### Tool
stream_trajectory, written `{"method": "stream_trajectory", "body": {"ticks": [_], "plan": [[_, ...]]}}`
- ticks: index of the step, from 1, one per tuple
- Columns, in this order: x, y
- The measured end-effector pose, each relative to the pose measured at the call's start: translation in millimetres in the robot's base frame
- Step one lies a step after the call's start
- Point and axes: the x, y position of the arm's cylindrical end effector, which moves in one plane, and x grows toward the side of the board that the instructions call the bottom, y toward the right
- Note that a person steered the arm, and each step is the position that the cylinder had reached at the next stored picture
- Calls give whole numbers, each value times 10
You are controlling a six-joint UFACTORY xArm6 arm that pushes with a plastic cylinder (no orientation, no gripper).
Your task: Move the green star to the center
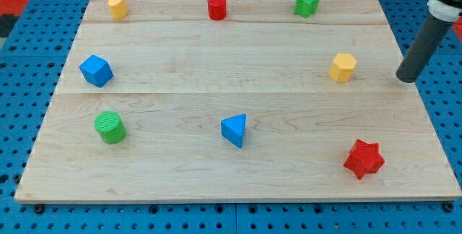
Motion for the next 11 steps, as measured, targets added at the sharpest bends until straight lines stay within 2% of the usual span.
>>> {"method": "stream_trajectory", "body": {"ticks": [2,3,4,5,6,7,8,9,11], "plan": [[-1148,-106],[-1288,-502],[-970,-1224],[-933,-1116],[-1501,-696],[-2023,-961],[-2064,-930],[-2064,-1899],[-1043,-2717]]}}
